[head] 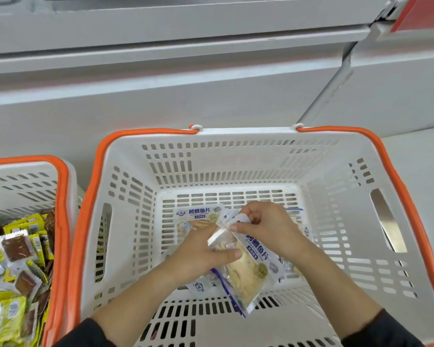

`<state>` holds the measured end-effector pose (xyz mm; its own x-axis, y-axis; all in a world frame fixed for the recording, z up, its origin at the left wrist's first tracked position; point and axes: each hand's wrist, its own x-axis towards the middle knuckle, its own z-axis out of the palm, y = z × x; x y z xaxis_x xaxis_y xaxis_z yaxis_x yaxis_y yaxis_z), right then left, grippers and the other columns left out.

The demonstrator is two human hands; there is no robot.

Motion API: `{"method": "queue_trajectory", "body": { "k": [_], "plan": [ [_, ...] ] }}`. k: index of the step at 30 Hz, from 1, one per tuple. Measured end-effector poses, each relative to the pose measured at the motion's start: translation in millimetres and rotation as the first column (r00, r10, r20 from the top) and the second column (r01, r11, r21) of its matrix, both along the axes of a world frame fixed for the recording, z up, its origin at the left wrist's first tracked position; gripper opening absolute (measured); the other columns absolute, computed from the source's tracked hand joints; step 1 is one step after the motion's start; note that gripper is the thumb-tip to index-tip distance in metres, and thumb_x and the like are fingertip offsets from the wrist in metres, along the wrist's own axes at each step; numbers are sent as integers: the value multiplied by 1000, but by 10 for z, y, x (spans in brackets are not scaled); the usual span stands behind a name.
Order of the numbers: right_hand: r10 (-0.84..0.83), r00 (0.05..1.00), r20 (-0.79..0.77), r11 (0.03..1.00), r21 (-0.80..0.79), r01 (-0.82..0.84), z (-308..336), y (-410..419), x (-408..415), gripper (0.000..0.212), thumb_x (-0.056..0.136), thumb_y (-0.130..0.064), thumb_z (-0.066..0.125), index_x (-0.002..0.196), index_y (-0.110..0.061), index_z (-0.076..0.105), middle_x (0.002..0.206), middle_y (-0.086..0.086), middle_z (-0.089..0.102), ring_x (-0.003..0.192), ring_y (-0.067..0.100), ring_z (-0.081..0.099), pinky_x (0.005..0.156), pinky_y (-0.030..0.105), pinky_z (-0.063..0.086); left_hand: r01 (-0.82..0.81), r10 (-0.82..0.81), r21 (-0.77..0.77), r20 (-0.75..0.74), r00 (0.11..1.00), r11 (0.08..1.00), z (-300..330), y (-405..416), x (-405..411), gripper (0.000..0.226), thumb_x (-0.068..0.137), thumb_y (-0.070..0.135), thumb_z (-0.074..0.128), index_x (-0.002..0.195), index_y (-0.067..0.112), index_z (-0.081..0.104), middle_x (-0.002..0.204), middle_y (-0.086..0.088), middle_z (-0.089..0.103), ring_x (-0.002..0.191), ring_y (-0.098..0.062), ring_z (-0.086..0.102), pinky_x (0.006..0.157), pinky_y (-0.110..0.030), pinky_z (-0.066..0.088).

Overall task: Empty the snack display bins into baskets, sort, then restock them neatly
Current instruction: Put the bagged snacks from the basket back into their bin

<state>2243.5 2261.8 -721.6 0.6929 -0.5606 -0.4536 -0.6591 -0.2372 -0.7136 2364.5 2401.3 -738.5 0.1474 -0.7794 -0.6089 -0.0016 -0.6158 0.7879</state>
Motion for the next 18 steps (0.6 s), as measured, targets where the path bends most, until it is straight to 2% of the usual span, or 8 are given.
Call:
{"method": "queue_trajectory", "body": {
  "k": [3, 5, 7, 9, 11, 14, 16, 18],
  "plan": [
    [-221, 974, 44, 975, 0, 221, -1, -219, -96, 22, 80, -41, 74, 95, -26, 68, 86, -8, 71, 80, 8, 67, 72, 24, 55, -55, 50, 48, 109, 993, 997, -96, 26, 48, 33, 83, 39, 73, 113, 29, 61, 113, 7, 67, 103, -10, 64, 83, -22, 50],
    [-338, 941, -14, 932, -141, 333, -58, -466, -279, 20, 86, -33, 70, 103, -23, 67, 98, -5, 71, 88, 10, 66, 71, 18, 50, -205, 182, 105, 197, 963, 973, -140, 18, 117, 57, 82, 44, 72, 132, 22, 54, 133, 2, 58, 120, -20, 56, 98, -33, 47],
    [-279, 926, -255, 944, -251, 215, -174, -644, -496, 36, 89, -29, 67, 123, -21, 59, 119, -1, 66, 102, 15, 62, 81, 24, 48, -355, 325, 126, 206, 923, 926, -124, -5, 156, 76, 84, 42, 71, 146, 15, 38, 148, -3, 43, 132, -25, 45, 108, -42, 39],
    [-102, 861, -498, 975, -220, -12, -313, -689, -671, 59, 88, -34, 68, 140, -20, 44, 134, 3, 57, 115, 21, 57, 91, 29, 45, -424, 404, 94, 174, 898, 901, -141, -18, 173, 77, 85, 37, 71, 148, 11, 35, 150, -6, 40, 134, -26, 42, 108, -39, 38],
    [16, 798, -602, 976, -163, -143, -437, -640, -783, 79, 84, -37, 71, 149, -21, 29, 138, 5, 53, 120, 23, 54, 92, 31, 45, -427, 408, 93, 172, 897, 899, -174, -12, 161, 79, 83, 39, 72, 148, 12, 36, 150, -5, 41, 134, -25, 42, 108, -39, 37],
    [116, 773, -624, 971, -94, -221, -589, -533, -845, 99, 76, -35, 77, 153, -24, 15, 148, 4, 42, 129, 23, 45, 100, 36, 45, -422, 401, 94, 180, 898, 902, -175, 7, 131, 77, 82, 39, 74, 146, 15, 39, 142, 4, 47, 128, -24, 48, 108, -38, 38],
    [187, 702, -687, 913, -143, -383, -648, -442, -806, 92, 80, -29, 74, 152, -22, 17, 147, 5, 40, 132, 23, 41, 101, 37, 45, -431, 417, 83, 146, 897, 898, -145, -3, 118, 70, 83, 34, 74, 143, 15, 43, 125, 10, 52, 115, -22, 55, 104, -42, 44],
    [189, 660, -727, 798, -278, -535, -676, -420, -728, 60, 86, -20, 63, 140, -19, 37, 132, 5, 53, 120, 21, 50, 94, 32, 47, -448, 436, 73, 138, 890, 891, -116, -8, 108, 66, 84, 30, 73, 142, 14, 44, 112, 14, 51, 109, -21, 56, 101, -44, 47]
  ]
}}
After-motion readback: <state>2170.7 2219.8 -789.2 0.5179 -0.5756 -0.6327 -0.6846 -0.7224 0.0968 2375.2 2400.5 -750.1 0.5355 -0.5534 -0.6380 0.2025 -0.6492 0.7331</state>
